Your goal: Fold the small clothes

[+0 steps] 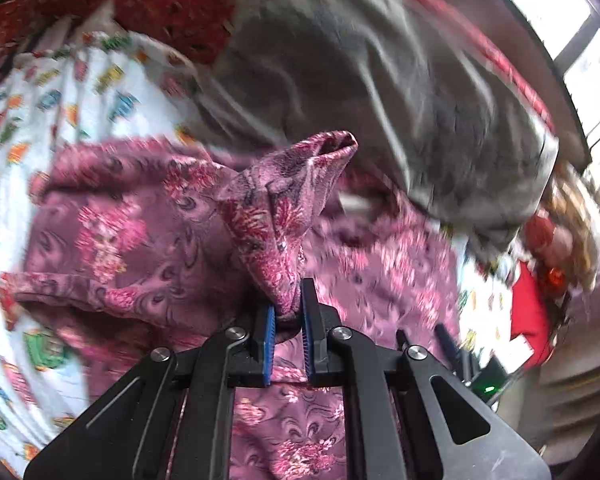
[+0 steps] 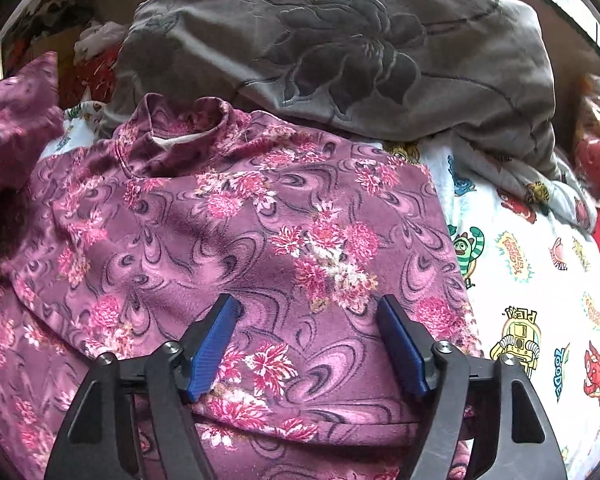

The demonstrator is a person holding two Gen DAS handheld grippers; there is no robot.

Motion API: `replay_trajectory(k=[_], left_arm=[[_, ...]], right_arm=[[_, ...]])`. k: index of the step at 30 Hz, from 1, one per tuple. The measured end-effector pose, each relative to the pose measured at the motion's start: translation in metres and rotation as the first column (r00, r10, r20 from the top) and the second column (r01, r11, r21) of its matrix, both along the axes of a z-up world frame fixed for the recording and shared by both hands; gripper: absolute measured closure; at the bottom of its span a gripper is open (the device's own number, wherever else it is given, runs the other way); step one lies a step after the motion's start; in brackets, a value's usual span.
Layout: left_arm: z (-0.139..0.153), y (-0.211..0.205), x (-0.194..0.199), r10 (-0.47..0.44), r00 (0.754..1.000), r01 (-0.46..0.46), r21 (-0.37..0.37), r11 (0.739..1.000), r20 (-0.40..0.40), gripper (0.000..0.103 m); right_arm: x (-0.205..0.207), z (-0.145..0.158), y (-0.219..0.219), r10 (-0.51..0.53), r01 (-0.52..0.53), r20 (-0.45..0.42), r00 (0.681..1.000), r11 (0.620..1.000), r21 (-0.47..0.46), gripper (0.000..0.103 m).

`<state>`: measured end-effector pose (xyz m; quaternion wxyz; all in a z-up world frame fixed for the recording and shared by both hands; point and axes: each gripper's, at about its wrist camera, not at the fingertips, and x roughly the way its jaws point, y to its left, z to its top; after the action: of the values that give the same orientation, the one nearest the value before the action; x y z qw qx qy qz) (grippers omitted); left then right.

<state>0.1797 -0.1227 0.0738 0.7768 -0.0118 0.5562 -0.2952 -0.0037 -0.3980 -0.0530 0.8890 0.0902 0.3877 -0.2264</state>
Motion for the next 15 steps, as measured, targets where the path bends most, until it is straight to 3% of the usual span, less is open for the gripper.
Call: replay_trajectory(k=[4,8,12,15], left_arm=[[-0.038,-0.022,-0.007,-0.018,0.997,0.021,0.048,0.999,-0.07,0.094],[-0.059,-0.032,-0.01,-0.018,0.996,0.026,0.083,0.996,-0.091,0.094],[-0.057,-0.027,-0.011,-0.042,0.994,0.05,0.072,0.996,-0.102,0.085],[-0.045,0.0,-0.01,-0.049,0.987,0.05,0.002,0.999,-0.154,0.077]], right_arm=[[-0.002,0.0,-0.002,0.001,-0.002,0.019,1.0,1.0,0.031,0.026],[-0.001,-0.001,-0.005,0.002,-0.003,0.027,1.0,0.999,0.037,0.026],[-0.003,-0.001,-0.007,0.002,-0.003,0.029,1.0,0.999,0.037,0.025],[-0.003,0.001,-0.006,0.003,-0.005,0.024,1.0,0.999,0.047,0.025]])
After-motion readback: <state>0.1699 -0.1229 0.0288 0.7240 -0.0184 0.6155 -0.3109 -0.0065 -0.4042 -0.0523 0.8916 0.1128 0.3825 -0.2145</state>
